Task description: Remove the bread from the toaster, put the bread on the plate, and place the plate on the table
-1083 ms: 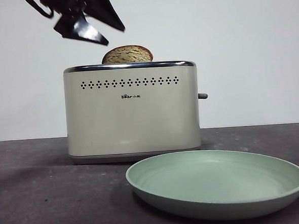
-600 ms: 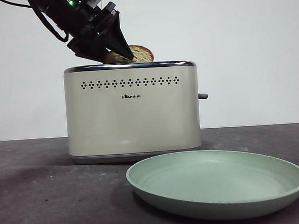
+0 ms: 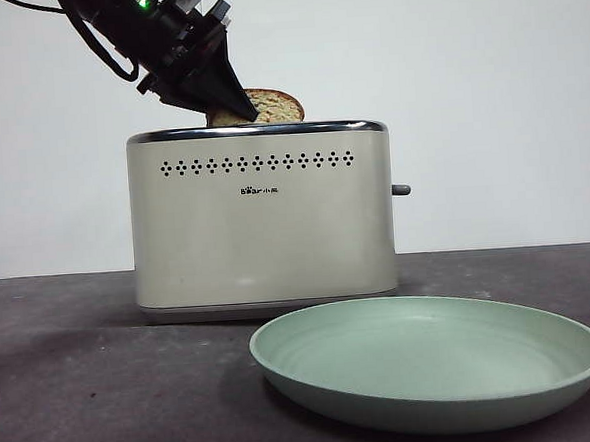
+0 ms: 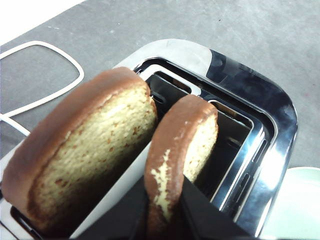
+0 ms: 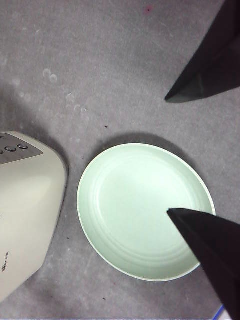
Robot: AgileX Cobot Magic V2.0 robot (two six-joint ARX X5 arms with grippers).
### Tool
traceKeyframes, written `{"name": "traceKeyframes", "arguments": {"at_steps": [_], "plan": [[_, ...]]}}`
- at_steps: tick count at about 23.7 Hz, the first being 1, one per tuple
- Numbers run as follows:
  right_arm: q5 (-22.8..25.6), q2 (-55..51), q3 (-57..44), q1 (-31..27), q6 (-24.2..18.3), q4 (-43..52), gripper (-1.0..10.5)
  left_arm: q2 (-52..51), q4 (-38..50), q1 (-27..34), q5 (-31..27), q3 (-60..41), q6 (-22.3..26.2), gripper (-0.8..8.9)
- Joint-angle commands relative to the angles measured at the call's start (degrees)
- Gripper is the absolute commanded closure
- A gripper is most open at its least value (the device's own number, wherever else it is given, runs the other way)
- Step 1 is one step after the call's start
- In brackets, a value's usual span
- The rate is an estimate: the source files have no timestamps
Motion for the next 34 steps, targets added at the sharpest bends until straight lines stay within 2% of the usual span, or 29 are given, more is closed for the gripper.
{"name": "traceKeyframes", "arguments": {"at_steps": [1,10,16,19,23,28,34], "plan": [[0.22,0.33,0.92,0.2,0.55,0.37,6.1,-0.79,1.33,-0.07,-0.33,3.76,-0.13,8.11],[0.22,0.33,0.92,0.2,0.55,0.66,6.1,-10.62,0.79,-0.07,-0.33,5.31,-2.08,8.11],[0.2,0.37,0.92,0.2,0.55,0.96,6.1,-18.91,-2.03,-0.07,-0.33,5.31,-6.58,8.11],[0.26,0.76,0.92,0.2,0.52,1.38,6.1,-22.25,-6.49,-0.07,-0.33,5.31,-9.09,8.11],[1.33,2.54,0.92,0.22,0.5,3.02,6.1,-25.0,-17.05,-0.13,-0.15,5.25,-8.61,8.1],[1.22,6.29,0.92,0.22,0.52,4.76,6.1,-26.84,-25.4,-0.11,0.17,3.8,-7.34,8.1],[0.83,10.97,0.92,0.37,0.5,5.62,6.1,-32.83,-23.15,-0.11,0.26,-4.79,-8.41,8.09]]}}
